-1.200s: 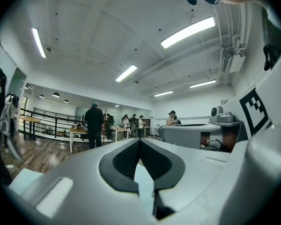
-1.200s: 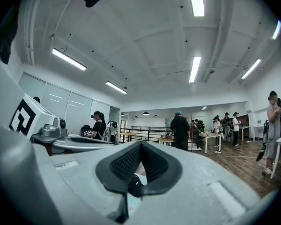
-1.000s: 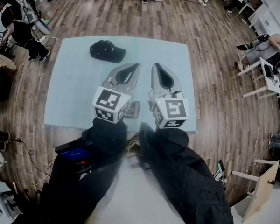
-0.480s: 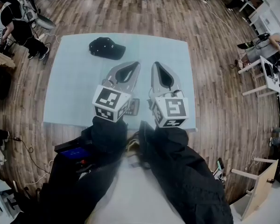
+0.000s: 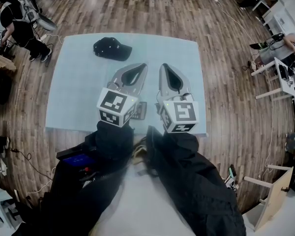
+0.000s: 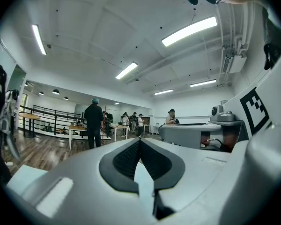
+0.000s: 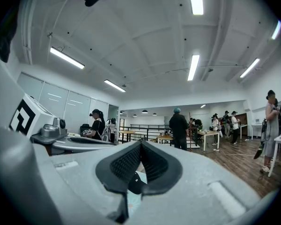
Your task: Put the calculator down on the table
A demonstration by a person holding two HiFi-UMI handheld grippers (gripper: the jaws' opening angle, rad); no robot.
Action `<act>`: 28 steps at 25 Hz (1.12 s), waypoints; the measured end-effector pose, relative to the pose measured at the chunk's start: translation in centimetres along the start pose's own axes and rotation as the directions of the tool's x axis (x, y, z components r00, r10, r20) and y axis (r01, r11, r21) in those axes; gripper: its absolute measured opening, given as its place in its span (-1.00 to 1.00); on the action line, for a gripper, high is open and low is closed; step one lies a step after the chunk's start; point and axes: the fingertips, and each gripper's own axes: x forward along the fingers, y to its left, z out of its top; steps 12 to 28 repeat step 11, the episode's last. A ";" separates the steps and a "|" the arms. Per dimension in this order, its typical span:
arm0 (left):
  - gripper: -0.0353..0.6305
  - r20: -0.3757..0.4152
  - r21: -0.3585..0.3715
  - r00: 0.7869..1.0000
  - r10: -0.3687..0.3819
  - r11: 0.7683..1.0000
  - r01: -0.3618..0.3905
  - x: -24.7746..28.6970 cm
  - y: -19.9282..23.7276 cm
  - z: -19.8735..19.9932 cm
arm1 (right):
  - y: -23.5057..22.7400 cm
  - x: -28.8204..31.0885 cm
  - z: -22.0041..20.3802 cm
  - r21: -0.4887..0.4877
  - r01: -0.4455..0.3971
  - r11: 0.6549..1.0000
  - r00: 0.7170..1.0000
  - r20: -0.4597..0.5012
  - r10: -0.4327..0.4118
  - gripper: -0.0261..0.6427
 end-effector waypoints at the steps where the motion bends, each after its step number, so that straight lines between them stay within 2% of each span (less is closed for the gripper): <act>1: -0.90 0.000 0.001 1.000 -0.001 1.000 0.001 0.0 -0.1 0.0 | 0.0 0.0 0.0 0.001 0.001 1.000 1.000 -0.001 -0.001 -0.93; 28: -0.90 -0.020 0.006 1.000 -0.013 1.000 0.013 0.8 -0.5 -0.2 | -0.7 0.1 -0.2 0.009 0.004 1.000 1.000 -0.012 -0.004 -0.93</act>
